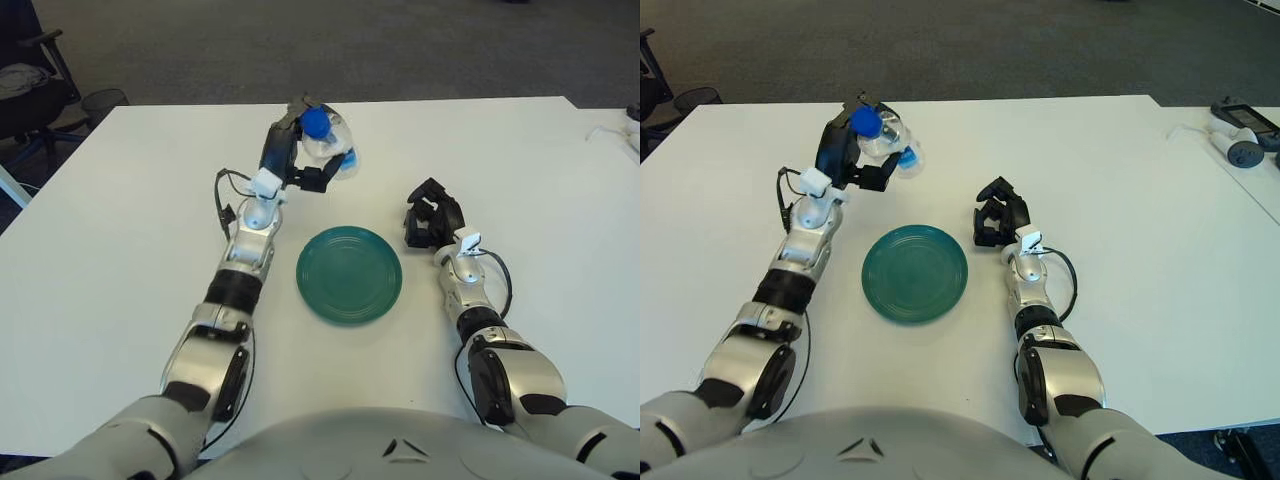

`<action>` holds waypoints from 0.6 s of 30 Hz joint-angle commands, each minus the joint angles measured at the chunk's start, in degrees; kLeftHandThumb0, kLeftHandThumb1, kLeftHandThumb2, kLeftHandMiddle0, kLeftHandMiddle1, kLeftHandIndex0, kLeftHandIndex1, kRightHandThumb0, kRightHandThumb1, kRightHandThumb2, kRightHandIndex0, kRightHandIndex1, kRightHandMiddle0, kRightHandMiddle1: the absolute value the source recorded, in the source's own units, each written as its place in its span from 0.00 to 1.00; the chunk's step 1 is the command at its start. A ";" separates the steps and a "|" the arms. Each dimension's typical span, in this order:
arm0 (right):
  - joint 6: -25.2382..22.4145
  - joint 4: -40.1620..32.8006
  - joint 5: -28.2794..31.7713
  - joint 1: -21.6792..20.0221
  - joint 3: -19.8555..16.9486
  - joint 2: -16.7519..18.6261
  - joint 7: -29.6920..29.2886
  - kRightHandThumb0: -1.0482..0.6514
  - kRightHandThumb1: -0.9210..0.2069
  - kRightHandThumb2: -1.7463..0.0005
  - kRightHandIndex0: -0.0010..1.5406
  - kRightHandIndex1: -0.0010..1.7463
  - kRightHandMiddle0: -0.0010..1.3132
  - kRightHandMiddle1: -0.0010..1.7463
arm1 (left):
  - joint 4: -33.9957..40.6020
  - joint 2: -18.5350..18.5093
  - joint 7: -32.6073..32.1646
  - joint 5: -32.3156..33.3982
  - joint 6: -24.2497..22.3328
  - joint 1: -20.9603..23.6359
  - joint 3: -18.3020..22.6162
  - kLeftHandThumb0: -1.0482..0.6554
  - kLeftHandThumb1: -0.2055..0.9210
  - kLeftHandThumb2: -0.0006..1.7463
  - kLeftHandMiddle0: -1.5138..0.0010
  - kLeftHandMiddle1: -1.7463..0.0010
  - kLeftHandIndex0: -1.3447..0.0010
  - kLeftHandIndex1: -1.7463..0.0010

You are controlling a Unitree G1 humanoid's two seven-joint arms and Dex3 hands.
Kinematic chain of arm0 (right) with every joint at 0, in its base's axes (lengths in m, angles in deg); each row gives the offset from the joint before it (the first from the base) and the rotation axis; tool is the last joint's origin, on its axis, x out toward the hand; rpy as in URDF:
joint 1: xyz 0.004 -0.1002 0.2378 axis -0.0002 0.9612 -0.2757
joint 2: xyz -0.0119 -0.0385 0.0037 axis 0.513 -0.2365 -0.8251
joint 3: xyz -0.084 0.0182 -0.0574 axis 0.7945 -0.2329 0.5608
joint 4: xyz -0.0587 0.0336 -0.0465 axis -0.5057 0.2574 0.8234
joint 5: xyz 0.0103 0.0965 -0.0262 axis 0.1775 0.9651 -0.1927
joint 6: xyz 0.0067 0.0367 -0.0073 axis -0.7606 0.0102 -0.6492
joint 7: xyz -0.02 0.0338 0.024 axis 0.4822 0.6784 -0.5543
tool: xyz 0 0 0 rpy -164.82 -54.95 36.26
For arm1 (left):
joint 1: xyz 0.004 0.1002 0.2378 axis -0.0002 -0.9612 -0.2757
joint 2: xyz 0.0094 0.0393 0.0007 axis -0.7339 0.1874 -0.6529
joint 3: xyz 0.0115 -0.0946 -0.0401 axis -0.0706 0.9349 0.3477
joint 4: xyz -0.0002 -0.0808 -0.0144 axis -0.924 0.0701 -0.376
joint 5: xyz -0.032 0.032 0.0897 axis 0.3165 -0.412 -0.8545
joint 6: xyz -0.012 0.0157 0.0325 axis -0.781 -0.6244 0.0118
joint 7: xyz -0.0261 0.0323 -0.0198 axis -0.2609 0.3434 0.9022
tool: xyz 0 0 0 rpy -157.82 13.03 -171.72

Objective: Put the bottle into the plate.

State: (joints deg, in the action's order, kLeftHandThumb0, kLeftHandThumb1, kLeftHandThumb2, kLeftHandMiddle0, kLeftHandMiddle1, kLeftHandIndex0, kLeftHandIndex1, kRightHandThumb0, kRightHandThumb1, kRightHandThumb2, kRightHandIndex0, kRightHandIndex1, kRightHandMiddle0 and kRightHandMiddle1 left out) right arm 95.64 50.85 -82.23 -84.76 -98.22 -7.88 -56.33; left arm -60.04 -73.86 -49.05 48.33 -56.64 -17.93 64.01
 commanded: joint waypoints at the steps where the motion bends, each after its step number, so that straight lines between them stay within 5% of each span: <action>1: -12.97 12.35 0.19 13.00 0.24 3.21 0.04 0.61 0.66 0.17 0.47 1.00 0.42 0.92 | 12.39 -5.71 10.51 6.39 -3.86 -2.29 -1.34 0.58 0.41 0.79 0.16 0.00 0.19 0.00; 18: -13.70 12.41 -0.71 12.23 0.82 3.68 -2.09 0.61 0.63 0.18 0.46 0.98 0.35 0.99 | 26.17 -14.42 28.43 16.89 -13.13 -8.07 -4.14 0.58 0.41 0.79 0.17 0.00 0.20 0.00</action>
State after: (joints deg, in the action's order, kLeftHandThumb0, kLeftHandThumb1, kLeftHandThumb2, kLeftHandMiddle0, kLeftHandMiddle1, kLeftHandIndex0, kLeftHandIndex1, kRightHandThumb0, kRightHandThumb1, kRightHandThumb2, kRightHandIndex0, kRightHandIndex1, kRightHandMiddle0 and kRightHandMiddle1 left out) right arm 94.58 51.16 -82.29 -84.93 -98.30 -7.93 -56.66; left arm -36.28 -85.14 -26.37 63.18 -66.44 -23.09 62.04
